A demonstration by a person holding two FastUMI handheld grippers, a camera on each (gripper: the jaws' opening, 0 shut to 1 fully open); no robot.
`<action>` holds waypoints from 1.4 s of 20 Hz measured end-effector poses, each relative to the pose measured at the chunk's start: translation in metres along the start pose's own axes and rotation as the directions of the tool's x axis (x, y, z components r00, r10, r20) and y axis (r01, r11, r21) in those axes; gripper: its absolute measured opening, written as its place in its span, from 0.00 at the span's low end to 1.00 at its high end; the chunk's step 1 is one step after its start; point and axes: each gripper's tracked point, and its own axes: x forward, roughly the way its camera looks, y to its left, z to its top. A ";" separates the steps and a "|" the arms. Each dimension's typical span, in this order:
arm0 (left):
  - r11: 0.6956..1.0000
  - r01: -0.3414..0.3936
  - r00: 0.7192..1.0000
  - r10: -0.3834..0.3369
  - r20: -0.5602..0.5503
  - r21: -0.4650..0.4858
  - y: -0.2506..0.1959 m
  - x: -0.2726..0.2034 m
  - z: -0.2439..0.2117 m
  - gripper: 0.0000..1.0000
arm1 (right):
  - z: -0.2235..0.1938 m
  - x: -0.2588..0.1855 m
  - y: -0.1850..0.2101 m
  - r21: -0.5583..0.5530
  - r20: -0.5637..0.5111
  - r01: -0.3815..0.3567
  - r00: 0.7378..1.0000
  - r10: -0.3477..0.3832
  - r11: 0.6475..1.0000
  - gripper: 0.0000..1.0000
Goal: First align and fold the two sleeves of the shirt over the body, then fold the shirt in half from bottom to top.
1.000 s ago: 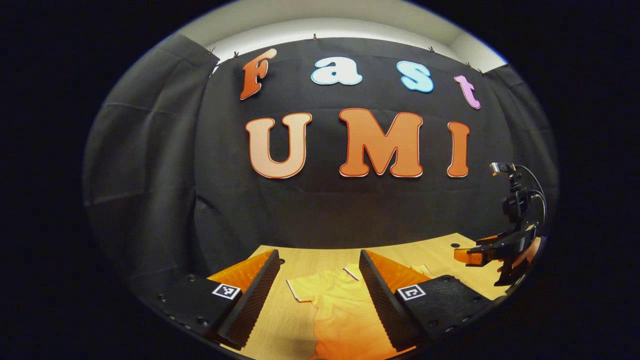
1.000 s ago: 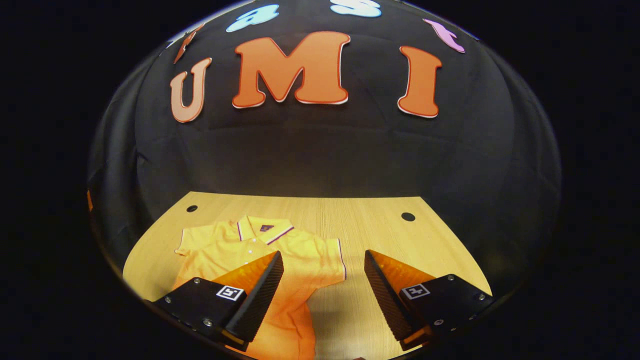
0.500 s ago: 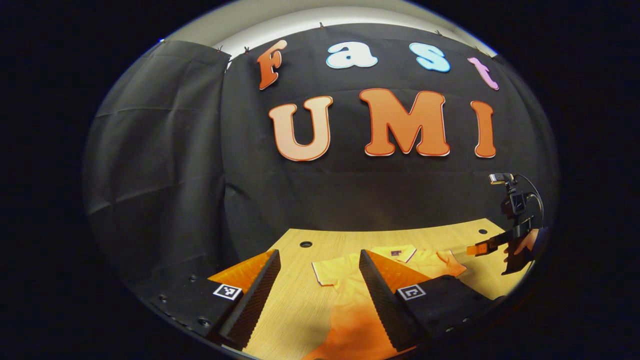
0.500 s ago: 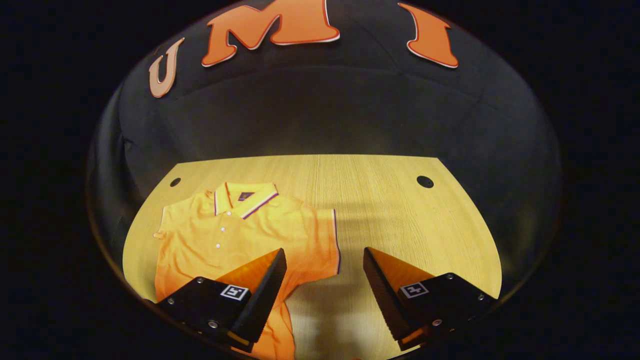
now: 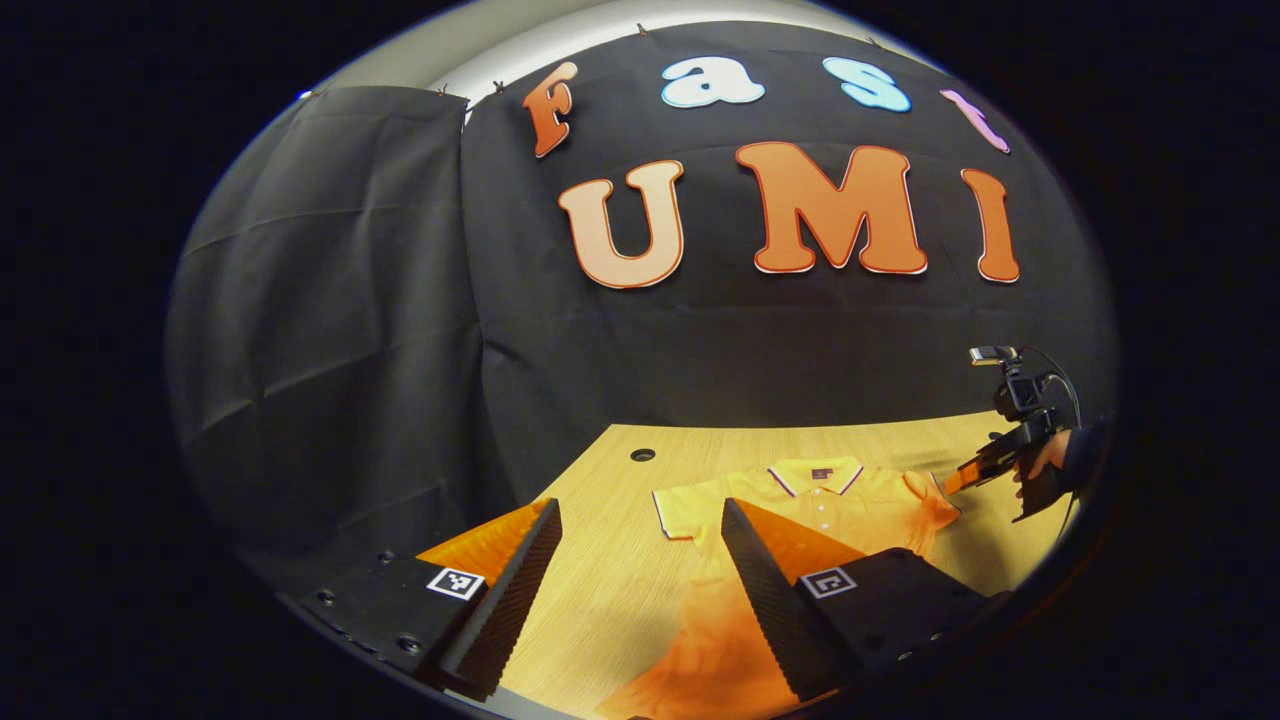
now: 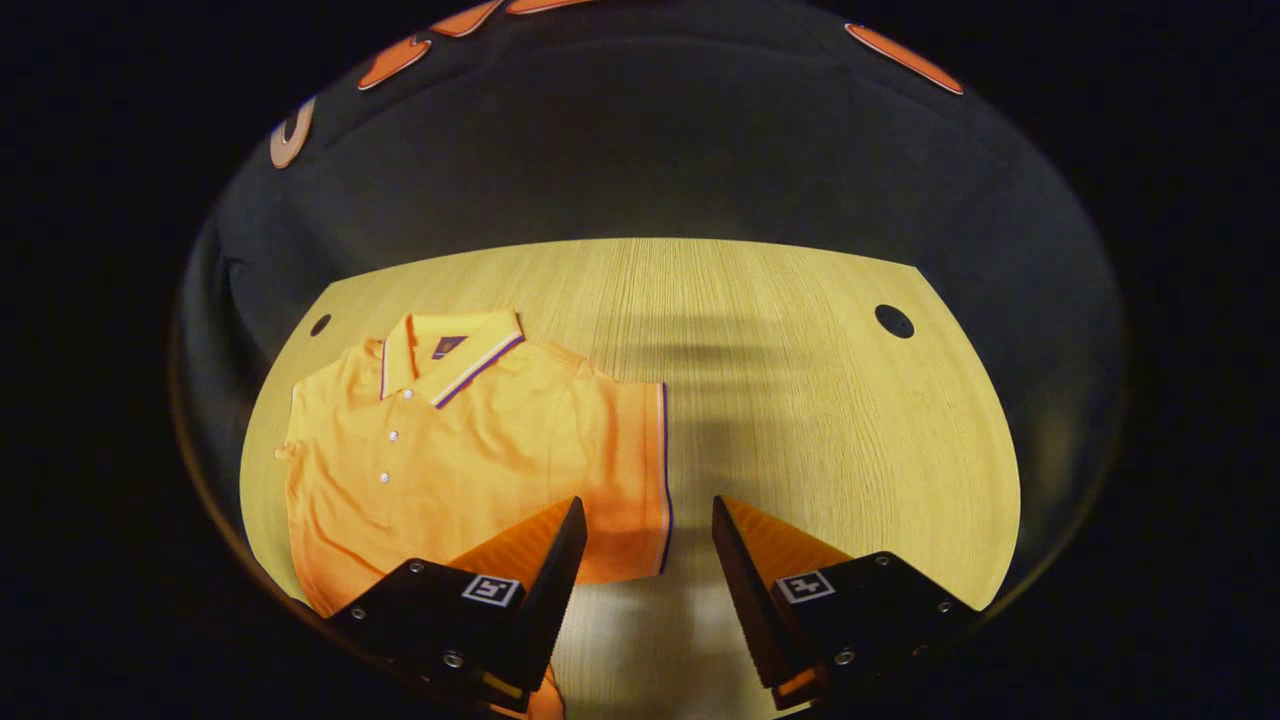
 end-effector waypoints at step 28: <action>0.999 0.016 0.998 -0.019 -0.059 -0.052 -0.009 -0.008 -0.019 0.99 | -0.006 0.024 -0.005 0.257 -0.124 -0.101 0.983 0.136 0.961 0.01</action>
